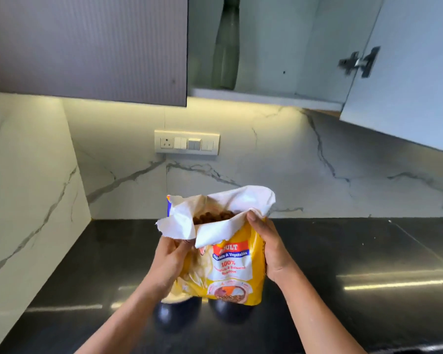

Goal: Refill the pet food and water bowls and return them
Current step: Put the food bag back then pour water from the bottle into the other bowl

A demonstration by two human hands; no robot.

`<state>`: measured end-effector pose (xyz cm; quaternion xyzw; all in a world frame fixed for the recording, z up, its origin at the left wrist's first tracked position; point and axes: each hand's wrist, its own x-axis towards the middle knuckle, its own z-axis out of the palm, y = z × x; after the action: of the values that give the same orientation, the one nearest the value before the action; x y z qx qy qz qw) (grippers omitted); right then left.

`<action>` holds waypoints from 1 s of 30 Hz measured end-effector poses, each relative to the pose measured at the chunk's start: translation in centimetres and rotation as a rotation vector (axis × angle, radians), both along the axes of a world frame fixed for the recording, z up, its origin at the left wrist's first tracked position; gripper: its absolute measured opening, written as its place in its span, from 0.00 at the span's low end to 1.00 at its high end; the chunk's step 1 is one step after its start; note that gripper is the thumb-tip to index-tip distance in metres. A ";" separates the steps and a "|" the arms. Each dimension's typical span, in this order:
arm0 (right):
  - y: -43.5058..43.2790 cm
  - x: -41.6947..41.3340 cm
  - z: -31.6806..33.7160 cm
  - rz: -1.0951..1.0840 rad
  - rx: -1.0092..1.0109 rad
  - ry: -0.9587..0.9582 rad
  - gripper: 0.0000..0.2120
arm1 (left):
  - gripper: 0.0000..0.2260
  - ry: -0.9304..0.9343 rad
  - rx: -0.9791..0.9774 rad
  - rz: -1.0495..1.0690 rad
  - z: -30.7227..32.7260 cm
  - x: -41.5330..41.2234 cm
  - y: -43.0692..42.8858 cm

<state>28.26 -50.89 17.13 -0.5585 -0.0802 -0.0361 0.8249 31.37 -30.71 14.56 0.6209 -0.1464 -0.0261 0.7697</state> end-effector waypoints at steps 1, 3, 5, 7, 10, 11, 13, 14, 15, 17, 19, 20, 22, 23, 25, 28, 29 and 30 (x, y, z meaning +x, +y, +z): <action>-0.1 -0.2 0.9 -0.022 0.015 -0.013 0.41 | 0.10 -0.016 0.006 -0.007 1.2 0.2 -0.1; -0.8 -0.3 3.5 -0.068 0.029 -0.044 0.40 | 0.11 -0.055 0.010 -0.030 4.4 0.5 -0.7; -1.7 -0.1 6.9 -0.113 0.031 -0.081 0.35 | 0.09 -0.110 -0.008 -0.054 8.0 1.2 -1.9; -3.1 0.6 11.1 -0.144 0.041 -0.119 0.23 | 0.12 -0.164 -0.017 -0.057 12.2 2.5 -3.4; -5.8 2.5 18.0 -0.201 0.021 -0.220 0.22 | 0.05 -0.250 -0.049 -0.077 18.6 5.3 -6.3; -6.9 3.4 20.2 -0.210 0.014 -0.246 0.24 | 0.08 -0.267 -0.065 -0.076 20.7 6.2 -7.3; -8.9 5.3 24.4 -0.208 -0.006 -0.286 0.26 | 0.09 -0.298 -0.091 -0.074 24.8 8.0 -9.3; -9.8 6.2 26.3 -0.202 -0.019 -0.312 0.26 | 0.09 -0.317 -0.093 -0.077 26.7 8.7 -10.2; -10.8 7.1 28.3 -0.179 -0.030 -0.347 0.25 | 0.09 -0.340 -0.097 -0.086 28.6 9.5 -11.1; -12.7 9.1 31.6 -0.152 -0.056 -0.394 0.27 | 0.10 -0.373 -0.106 -0.102 31.9 11.2 -13.0; -14.6 11.6 34.2 -0.155 -0.081 -0.407 0.30 | 0.11 -0.393 -0.121 -0.115 34.3 13.2 -14.5; -15.5 12.9 35.2 -0.162 -0.093 -0.407 0.31 | 0.13 -0.398 -0.132 -0.115 35.3 14.4 -15.3; -17.0 15.2 36.5 -0.180 -0.114 -0.413 0.31 | 0.14 -0.414 -0.117 -0.115 36.4 17.0 -17.0; -17.7 16.4 37.0 -0.175 -0.117 -0.416 0.31 | 0.13 -0.427 -0.105 -0.115 36.8 18.2 -17.9; -19.2 18.6 37.2 -0.188 -0.142 -0.402 0.33 | 0.11 -0.443 -0.094 -0.104 36.9 20.4 -19.5; -21.2 21.5 37.1 -0.211 -0.165 -0.389 0.38 | 0.16 -0.451 -0.099 -0.082 36.3 23.3 -21.8; -21.8 22.3 36.7 -0.215 -0.163 -0.382 0.43 | 0.17 -0.451 -0.088 -0.083 35.8 24.2 -22.4; -22.4 23.3 36.2 -0.219 -0.153 -0.364 0.48 | 0.17 -0.449 -0.073 -0.080 35.2 25.1 -22.8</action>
<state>51.61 -73.28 53.37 -0.6089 -0.1689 -0.2195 0.7433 56.48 -53.55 49.77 0.5765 -0.3392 0.0877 0.7382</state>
